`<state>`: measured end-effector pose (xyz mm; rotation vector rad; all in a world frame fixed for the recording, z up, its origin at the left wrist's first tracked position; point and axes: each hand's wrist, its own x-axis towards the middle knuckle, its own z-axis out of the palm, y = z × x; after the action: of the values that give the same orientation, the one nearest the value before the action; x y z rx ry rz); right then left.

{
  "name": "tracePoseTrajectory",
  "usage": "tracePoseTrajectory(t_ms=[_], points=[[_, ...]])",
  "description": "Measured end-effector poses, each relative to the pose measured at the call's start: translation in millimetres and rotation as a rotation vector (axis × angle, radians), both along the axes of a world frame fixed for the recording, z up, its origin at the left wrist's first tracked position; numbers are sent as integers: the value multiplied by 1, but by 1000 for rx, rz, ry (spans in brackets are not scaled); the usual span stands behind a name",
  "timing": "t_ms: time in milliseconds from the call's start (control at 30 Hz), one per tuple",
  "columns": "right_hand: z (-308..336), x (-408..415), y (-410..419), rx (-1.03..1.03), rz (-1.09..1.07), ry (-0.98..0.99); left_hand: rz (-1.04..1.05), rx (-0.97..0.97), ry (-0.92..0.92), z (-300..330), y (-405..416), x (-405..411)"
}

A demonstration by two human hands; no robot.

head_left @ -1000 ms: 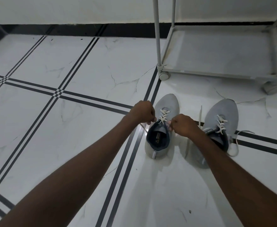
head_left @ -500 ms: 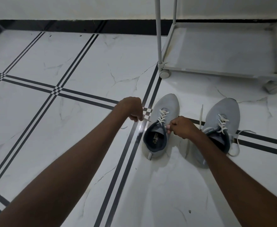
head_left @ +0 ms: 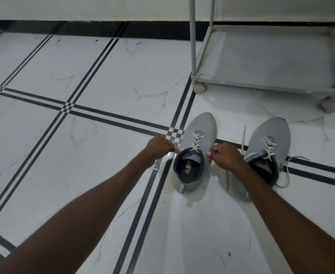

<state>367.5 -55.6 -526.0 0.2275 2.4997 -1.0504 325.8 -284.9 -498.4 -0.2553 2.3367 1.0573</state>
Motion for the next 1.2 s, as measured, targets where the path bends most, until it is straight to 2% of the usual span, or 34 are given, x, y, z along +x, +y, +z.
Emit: tracePoseTrajectory(t_ms=[100, 233, 300, 367, 433, 500, 567, 633, 700, 767, 833, 900, 967, 1067, 1133, 1200], points=[[-3, 4, 6, 87, -53, -24, 19, -69, 29, -7, -4, 1], [1, 3, 4, 152, -57, -32, -62, -129, 76, -5, -7, -1], [7, -1, 6, 188, -6, -29, -210, -155, 70, 2, -12, -5], [18, -10, 11, 172, 45, -47, -393, -266, 99, 9, -18, -14], [35, -20, 19, 170, 75, -93, -504, -514, 218, 15, -20, -21], [53, -30, 26, 204, 130, -83, -551, -782, 470, 18, -15, -24], [71, -37, 27, 210, 127, 5, -471, -853, 660, 21, -2, -23], [84, -41, 22, 164, 44, 159, -289, -712, 716, 21, 14, -20], [89, -43, 12, 97, -31, 268, -132, -377, 637, 20, 30, -18], [84, -43, 4, 56, -30, 341, 11, -8, 502, 22, 44, -17], [77, -45, 1, 17, -36, 399, 150, 332, 294, 29, 58, -14], [73, -46, 0, -7, -57, 455, 194, 530, 62, 38, 70, -10], [71, -49, -1, -23, -81, 486, 67, 511, -46, 40, 70, -10], [69, -54, -2, -28, -89, 527, -127, 446, -60, 35, 58, -16], [66, -54, -4, -18, -117, 550, -177, 416, -38, 34, 51, -19], [61, -48, -9, -17, -255, 582, -167, 407, -12, 36, 49, -22]])
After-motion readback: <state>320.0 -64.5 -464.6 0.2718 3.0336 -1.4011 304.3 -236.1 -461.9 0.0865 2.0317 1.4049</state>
